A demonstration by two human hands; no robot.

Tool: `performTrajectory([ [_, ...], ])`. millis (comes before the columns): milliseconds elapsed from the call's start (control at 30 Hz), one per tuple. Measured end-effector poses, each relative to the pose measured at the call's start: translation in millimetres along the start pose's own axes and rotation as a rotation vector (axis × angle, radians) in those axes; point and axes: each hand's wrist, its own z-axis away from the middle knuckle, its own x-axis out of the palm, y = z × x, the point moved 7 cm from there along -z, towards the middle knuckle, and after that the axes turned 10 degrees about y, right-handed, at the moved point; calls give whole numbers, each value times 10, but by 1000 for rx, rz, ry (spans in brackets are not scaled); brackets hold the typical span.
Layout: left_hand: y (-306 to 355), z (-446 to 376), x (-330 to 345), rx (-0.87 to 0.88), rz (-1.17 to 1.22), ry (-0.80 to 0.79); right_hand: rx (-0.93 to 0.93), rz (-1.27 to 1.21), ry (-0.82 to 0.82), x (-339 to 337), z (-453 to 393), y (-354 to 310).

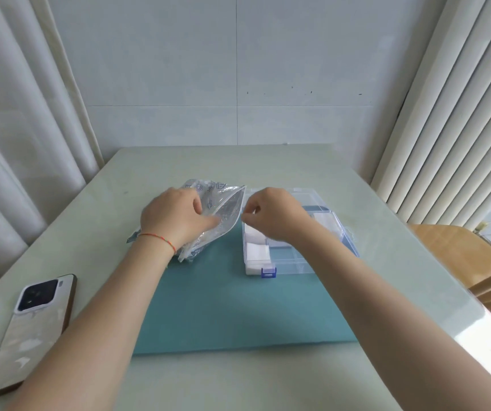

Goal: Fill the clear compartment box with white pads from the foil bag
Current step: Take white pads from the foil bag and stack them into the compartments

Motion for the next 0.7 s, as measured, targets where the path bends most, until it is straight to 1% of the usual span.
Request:
performTrajectory([
  [67, -127, 1, 123, 1, -6, -52, -73, -50, -22, 77, -34, -173],
  [133, -269, -15, 198, -15, 61, -46, -151, -85, -82, 198, -48, -352],
  [200, -405, -41, 219, -56, 130, -19, -190, -84, -138, 349, -83, -446],
  [300, -586, -57, 239, -129, 239, 27, -210, -11, -225, 579, -146, -483],
  [367, -655, -54, 255, -168, 316, 61, -215, 62, -243, 675, -180, -474],
  [433, -689, -41, 248, -196, 377, 100, -151, 57, -192, 712, -240, -446],
  [533, -677, -31, 256, -220, 437, 116, -36, 34, -100, 729, -355, -417],
  [633, -689, -28, 266, -225, 463, 124, 33, 20, -117, 796, -418, -461],
  [700, -694, -14, 276, -223, 499, 127, 80, -37, -150, 867, -437, -488],
])
